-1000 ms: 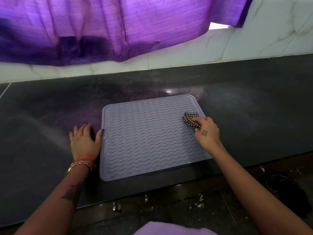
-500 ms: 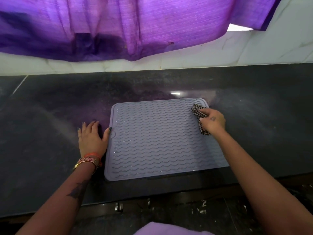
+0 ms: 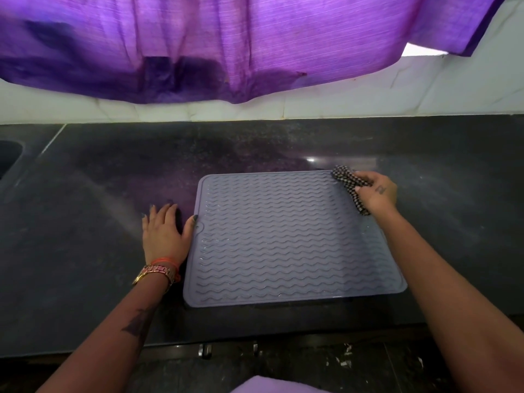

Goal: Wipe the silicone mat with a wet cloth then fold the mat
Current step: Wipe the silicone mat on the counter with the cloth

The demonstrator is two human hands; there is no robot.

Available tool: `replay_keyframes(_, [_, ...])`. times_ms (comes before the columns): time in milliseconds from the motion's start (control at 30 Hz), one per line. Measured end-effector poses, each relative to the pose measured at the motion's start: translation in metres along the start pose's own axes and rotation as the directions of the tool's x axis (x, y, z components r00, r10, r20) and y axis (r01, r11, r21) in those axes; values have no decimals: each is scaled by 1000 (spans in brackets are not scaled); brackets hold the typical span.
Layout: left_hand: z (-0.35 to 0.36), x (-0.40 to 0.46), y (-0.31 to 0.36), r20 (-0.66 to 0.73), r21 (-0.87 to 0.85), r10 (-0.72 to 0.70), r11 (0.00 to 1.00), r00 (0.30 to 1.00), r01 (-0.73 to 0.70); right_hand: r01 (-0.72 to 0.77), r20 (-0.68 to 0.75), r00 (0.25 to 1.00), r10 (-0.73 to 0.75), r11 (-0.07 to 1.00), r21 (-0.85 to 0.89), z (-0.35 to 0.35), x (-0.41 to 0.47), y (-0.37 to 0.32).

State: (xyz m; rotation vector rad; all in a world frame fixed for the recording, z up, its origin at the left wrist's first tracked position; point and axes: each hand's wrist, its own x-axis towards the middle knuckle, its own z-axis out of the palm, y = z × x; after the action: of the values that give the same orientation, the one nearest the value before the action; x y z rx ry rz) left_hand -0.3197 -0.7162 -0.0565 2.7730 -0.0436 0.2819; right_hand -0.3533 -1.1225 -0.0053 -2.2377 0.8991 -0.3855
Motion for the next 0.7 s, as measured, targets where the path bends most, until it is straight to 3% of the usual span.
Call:
replay_keyframes(100, [0,0,0,2,-2,-3,1000,1000,3,46,-52,997,-54,988,-149,4,2,3])
replay_keyframes(200, [0,1,0,12,4,-5,1000,1000,5,160,12,987,-163,943,-291,14,-1,0])
replay_keyframes(300, [0,1,-1,15,8,-9,1000,1000,9,168,79,985,-154,960,-224,12,8,-8])
replay_keyframes(367, [0,1,0,14,8,-8,1000,1000,8,120,27,993,-117,980,-160,8,15,-9])
replay_keyframes(467, [1,1,-1,9,10,-7,1000,1000,7,86,-39,995,-97,971,-221,10,16,-9])
replay_keyframes(700, [3,3,-2,11,22,-3,1000,1000,2,294,162,954,-253,894,-338,33,-2,-36])
